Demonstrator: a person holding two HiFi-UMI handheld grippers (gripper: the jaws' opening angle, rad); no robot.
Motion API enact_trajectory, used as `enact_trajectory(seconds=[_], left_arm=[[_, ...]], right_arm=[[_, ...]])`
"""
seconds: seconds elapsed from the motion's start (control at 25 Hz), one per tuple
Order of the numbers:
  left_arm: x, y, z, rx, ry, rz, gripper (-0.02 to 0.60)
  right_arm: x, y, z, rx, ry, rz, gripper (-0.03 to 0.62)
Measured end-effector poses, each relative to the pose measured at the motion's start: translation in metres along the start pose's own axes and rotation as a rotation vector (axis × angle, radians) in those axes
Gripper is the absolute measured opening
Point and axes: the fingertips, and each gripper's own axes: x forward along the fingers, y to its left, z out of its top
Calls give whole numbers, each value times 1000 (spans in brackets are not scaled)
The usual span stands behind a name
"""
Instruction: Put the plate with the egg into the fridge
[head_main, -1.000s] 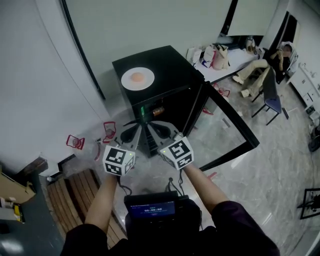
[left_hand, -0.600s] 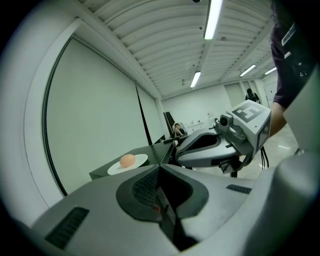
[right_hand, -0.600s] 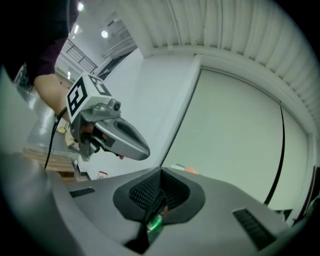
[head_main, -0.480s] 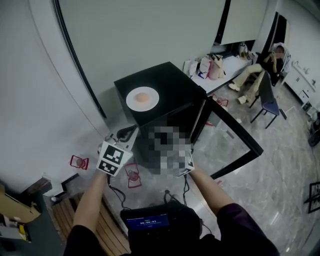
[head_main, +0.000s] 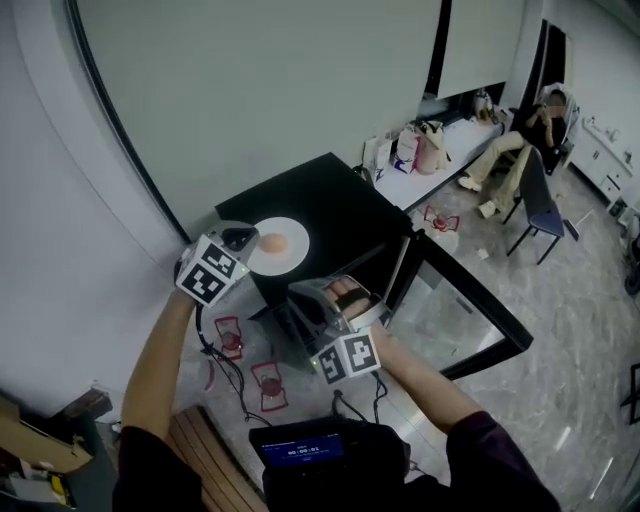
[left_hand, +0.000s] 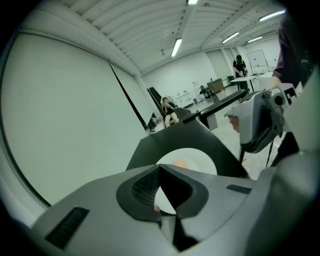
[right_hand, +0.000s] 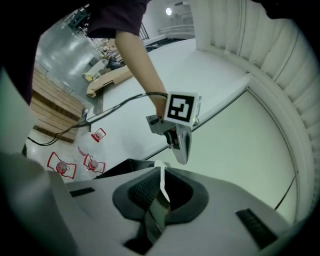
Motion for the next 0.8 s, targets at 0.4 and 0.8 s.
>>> enact_trajectory(seconds=[0.4,0.8], left_arm=[[88,47,-44,136,351,-119,11],[102,40,-48,186,356,-188,9]], right_arm=[[0,9,-14,-145,27,84,104],[8,11,-28,-207,89,86,135]])
